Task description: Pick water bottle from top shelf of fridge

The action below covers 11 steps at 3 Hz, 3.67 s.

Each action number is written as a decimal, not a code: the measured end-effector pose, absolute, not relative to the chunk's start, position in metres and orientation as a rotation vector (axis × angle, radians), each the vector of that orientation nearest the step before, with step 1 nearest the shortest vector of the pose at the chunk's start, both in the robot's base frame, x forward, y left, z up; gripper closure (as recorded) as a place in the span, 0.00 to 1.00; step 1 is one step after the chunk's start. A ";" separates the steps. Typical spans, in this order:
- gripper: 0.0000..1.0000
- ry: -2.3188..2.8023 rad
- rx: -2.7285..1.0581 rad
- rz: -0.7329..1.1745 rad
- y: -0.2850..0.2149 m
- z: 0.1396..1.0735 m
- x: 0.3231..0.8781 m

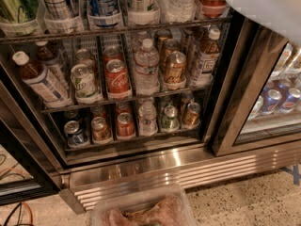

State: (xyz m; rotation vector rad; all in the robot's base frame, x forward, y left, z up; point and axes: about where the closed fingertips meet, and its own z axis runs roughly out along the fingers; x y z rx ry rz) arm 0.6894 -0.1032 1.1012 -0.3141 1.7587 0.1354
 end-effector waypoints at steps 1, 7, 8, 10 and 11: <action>1.00 1.760 -0.318 0.151 -0.100 1.103 0.682; 1.00 1.761 -0.409 0.142 -0.084 1.130 0.675; 1.00 1.762 -0.442 0.137 -0.082 1.141 0.672; 1.00 1.851 -0.427 0.157 -0.095 1.131 0.644; 1.00 1.926 -0.414 0.184 -0.099 1.113 0.615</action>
Offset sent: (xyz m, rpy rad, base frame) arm -0.0403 -0.0056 0.0033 0.0429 0.0319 0.0016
